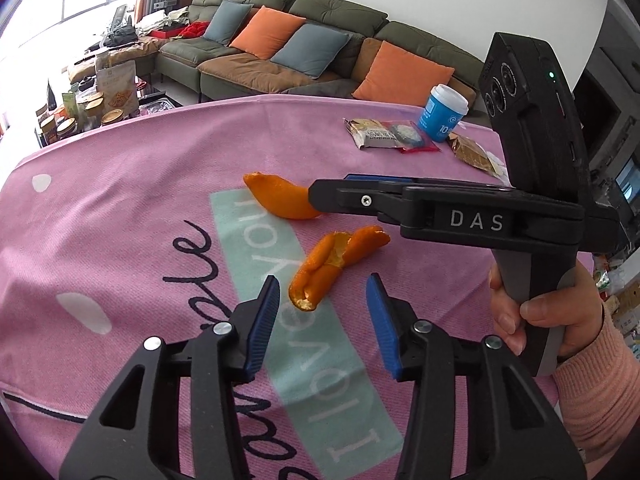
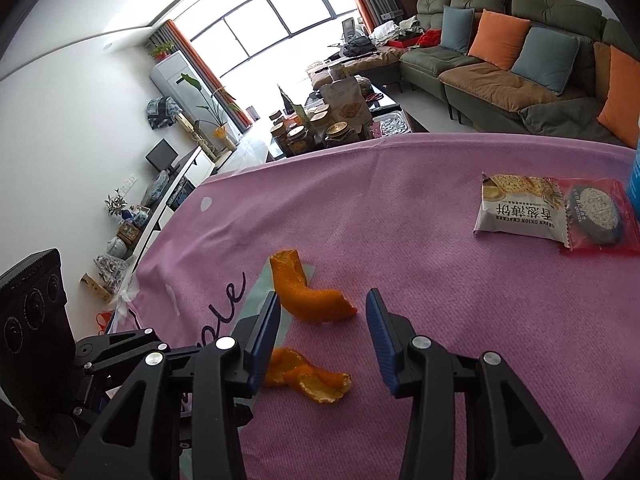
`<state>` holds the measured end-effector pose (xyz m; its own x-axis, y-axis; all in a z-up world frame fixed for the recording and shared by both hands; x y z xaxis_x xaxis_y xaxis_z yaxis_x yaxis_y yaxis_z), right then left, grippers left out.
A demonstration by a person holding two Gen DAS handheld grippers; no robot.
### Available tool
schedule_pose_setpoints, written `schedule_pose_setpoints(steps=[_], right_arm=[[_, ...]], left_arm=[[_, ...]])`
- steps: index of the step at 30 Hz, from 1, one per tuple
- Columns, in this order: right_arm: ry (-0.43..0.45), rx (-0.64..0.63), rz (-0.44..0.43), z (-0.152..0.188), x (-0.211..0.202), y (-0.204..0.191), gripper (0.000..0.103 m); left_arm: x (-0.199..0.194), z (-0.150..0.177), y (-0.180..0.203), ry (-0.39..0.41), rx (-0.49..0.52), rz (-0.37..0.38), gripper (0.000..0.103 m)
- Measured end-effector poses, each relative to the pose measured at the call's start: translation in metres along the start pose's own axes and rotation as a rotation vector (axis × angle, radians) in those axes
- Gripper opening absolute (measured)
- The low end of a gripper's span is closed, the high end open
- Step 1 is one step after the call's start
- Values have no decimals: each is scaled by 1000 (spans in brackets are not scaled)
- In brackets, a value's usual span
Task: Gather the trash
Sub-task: 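Grasp an orange peel with the left gripper while the right grasps another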
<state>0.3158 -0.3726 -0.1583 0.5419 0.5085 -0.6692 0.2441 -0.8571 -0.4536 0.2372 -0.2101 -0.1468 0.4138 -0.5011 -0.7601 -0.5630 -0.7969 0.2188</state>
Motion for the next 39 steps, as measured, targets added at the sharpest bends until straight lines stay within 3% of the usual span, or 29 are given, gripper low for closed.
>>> schedule_pose_setpoints(steps=[10, 18, 28, 39], right_arm=[[-14, -21, 2, 0, 6, 0, 39], [-3, -37, -1, 1, 5, -5, 23], [22, -33, -14, 3, -6, -8, 18], [48, -32, -60, 13, -24, -26, 18]], left_arm=[[6, 2, -4, -18, -19, 10, 18], [2, 5, -5, -9, -33, 6, 15], [-23, 19, -18, 26, -84, -16, 14], [-75, 42, -40, 90, -132, -59, 14]])
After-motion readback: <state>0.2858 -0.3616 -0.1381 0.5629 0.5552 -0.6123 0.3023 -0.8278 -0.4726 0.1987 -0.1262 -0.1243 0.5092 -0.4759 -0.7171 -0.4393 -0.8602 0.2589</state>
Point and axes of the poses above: each gripper's, at about its wrist camera, not at the fingertips, and x roughly the way its jaws point, y to its right, z to its underside, the point moved 9 cm from there along x, roughly the way its jaws point, and after that the axes turned 2 degrees about -z, right-handed, at the moved point
